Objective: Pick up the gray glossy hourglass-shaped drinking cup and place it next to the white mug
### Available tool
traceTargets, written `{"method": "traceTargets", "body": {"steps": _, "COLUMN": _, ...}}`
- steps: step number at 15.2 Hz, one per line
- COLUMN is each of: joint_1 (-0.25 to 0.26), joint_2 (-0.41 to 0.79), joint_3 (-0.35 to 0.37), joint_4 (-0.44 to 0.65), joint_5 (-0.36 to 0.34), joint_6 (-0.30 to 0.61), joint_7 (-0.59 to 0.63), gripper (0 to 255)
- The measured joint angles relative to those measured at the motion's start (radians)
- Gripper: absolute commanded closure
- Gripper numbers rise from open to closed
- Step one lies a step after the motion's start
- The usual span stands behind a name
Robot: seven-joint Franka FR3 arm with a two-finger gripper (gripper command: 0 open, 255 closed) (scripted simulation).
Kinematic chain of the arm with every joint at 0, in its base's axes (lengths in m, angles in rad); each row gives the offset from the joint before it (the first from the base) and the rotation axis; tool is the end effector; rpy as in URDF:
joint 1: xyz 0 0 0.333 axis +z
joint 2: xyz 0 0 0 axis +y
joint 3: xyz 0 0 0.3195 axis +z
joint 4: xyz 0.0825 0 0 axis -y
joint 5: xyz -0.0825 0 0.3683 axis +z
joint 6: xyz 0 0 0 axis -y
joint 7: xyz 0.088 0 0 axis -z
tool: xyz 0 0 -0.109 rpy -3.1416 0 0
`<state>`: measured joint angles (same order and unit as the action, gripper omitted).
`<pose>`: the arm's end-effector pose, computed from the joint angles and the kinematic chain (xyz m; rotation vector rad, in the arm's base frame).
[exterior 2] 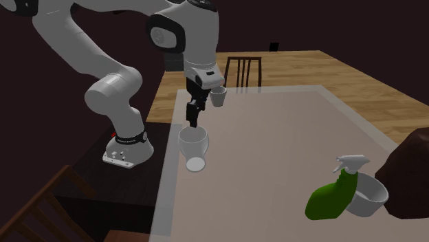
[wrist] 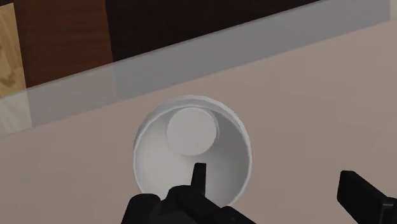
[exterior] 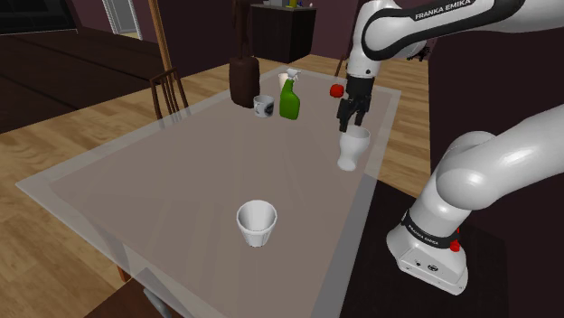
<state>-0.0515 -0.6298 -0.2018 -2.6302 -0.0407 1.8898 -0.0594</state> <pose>0.3134 -0.0846 0.4391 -3.0346 0.2032 0.1632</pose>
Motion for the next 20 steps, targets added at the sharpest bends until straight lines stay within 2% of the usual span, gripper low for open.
{"method": "traceTargets", "body": {"steps": 2, "joint_1": -0.007, "joint_2": 0.031, "joint_3": -0.024, "joint_4": -0.023, "joint_5": -0.001, "joint_6": 0.037, "joint_7": -0.022, "gripper": 0}}
{"method": "traceTargets", "body": {"steps": 9, "joint_1": -0.007, "joint_2": 0.065, "joint_3": -0.037, "joint_4": -0.094, "joint_5": -0.002, "joint_6": 0.137, "joint_7": -0.032, "gripper": 0}}
{"method": "traceTargets", "body": {"steps": 15, "joint_1": -0.006, "joint_2": 0.067, "joint_3": -0.036, "joint_4": -0.105, "joint_5": -0.001, "joint_6": 0.150, "joint_7": -0.030, "gripper": 0}}
{"method": "traceTargets", "body": {"steps": 16, "joint_1": -0.006, "joint_2": 0.067, "joint_3": -0.036, "joint_4": -0.105, "joint_5": -0.001, "joint_6": 0.150, "joint_7": -0.030, "gripper": 255}}
{"method": "traceTargets", "body": {"steps": 20, "joint_1": -0.006, "joint_2": 0.066, "joint_3": -0.036, "joint_4": -0.104, "joint_5": -0.001, "joint_6": 0.150, "joint_7": -0.030, "gripper": 255}}
